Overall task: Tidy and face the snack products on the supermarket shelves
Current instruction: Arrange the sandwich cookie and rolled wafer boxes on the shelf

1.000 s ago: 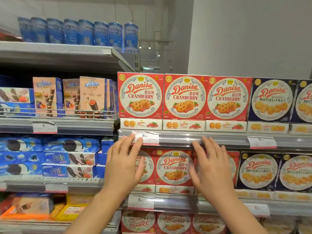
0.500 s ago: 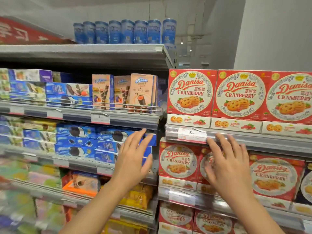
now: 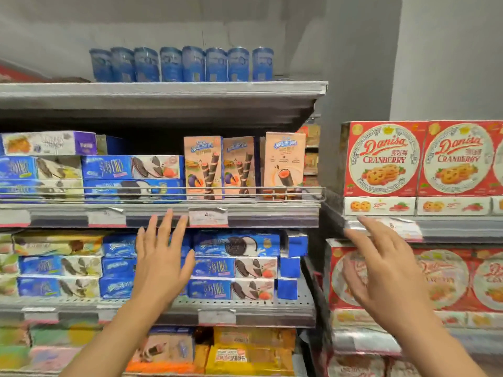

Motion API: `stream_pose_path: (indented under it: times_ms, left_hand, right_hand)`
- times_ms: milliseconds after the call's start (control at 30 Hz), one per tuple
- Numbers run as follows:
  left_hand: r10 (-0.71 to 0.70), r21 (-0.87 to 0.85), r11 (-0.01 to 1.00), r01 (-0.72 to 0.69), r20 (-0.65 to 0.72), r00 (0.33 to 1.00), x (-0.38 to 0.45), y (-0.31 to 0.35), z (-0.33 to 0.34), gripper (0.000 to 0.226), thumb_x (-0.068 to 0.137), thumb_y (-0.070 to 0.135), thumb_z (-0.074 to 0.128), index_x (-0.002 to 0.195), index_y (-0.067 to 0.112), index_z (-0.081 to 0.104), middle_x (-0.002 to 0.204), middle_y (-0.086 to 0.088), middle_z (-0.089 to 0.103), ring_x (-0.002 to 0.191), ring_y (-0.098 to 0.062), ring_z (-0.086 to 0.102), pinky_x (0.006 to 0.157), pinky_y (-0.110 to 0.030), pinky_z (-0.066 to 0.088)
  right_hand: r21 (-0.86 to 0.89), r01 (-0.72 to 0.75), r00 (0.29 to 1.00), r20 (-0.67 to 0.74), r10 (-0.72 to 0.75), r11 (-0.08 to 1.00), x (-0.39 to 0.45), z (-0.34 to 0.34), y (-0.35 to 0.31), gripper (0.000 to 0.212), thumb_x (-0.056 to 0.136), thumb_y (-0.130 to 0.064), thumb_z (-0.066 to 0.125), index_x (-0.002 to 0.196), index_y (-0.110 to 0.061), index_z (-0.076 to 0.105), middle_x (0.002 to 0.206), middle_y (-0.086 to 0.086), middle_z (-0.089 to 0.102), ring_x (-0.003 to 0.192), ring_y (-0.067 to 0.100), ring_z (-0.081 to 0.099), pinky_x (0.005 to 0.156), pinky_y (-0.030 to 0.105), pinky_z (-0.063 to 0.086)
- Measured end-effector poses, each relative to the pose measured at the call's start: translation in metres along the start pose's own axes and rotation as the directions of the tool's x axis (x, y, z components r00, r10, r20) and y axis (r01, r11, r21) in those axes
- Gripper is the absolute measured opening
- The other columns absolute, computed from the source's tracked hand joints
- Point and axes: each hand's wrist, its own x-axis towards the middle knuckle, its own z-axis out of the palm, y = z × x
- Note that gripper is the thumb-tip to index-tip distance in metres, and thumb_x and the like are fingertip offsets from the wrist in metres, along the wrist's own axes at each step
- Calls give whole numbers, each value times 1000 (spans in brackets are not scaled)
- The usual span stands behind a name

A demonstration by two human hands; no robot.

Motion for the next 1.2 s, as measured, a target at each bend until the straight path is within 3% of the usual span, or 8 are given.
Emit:
stream_pose_path:
  times_ms: [100, 200, 467, 700, 933, 1100, 1200]
  left_hand:
    - [60, 6, 998, -60, 11, 998, 6, -22, 4, 73, 93, 54, 25, 160, 24, 20, 169, -3, 7, 155, -32, 3, 123, -60, 11]
    - [145, 10, 989, -144, -12, 989, 7, -40, 10, 71, 95, 52, 27, 161, 26, 19, 170, 2, 3, 156, -29, 6, 123, -59, 11]
    - [255, 40, 967, -252, -94, 962, 13, -59, 23, 70, 96, 50, 30, 160, 25, 20, 170, 1, 6, 154, -31, 13, 121, -60, 16]
    - [276, 63, 961, -270, -126, 953, 13, -62, 27, 70, 96, 49, 33, 161, 26, 18, 170, 0, 5, 154, -33, 15, 120, -60, 17]
    - [274, 61, 962, -267, -184, 944, 16, -62, 37, 71, 95, 47, 38, 160, 25, 21, 169, -2, 9, 152, -35, 20, 118, -62, 18]
    - [274, 69, 962, -265, -199, 941, 16, -62, 40, 71, 95, 47, 40, 160, 24, 21, 169, -2, 9, 152, -35, 20, 118, -63, 18]
    - [271, 58, 963, -264, -202, 941, 16, -63, 39, 71, 95, 47, 41, 160, 24, 22, 169, -2, 9, 152, -35, 21, 118, -63, 18]
  right_hand:
    - [61, 31, 999, -17, -30, 998, 19, 15, -49, 44, 84, -23, 65, 124, -4, 67, 137, 17, 59, 123, 37, 55, 106, 50, 44]
    - [60, 54, 995, 76, -58, 997, 26, 37, -80, 50, 81, -18, 75, 128, -4, 65, 137, 16, 59, 123, 36, 57, 103, 50, 49]
    - [-13, 67, 967, 245, -61, 998, 26, 110, -112, 51, 78, -17, 76, 127, -6, 65, 131, 12, 65, 117, 33, 64, 93, 42, 56]
    - [-162, 86, 941, 337, -27, 983, 45, 148, -130, 61, 86, -34, 66, 140, -8, 53, 138, 13, 58, 128, 35, 53, 113, 53, 38]
    - [-150, 8, 940, 339, 44, 989, 57, 151, -128, 43, 80, -34, 70, 117, -17, 58, 110, 4, 67, 109, 32, 61, 108, 51, 41]
    - [-180, 56, 927, 374, 16, 982, 58, 151, -125, 64, 74, -29, 84, 131, -20, 56, 118, 1, 68, 114, 28, 62, 107, 49, 42]
    - [-207, 177, 952, 286, -113, 962, 55, 148, -121, 61, 70, -22, 86, 126, -14, 64, 111, 6, 68, 101, 33, 63, 91, 47, 49]
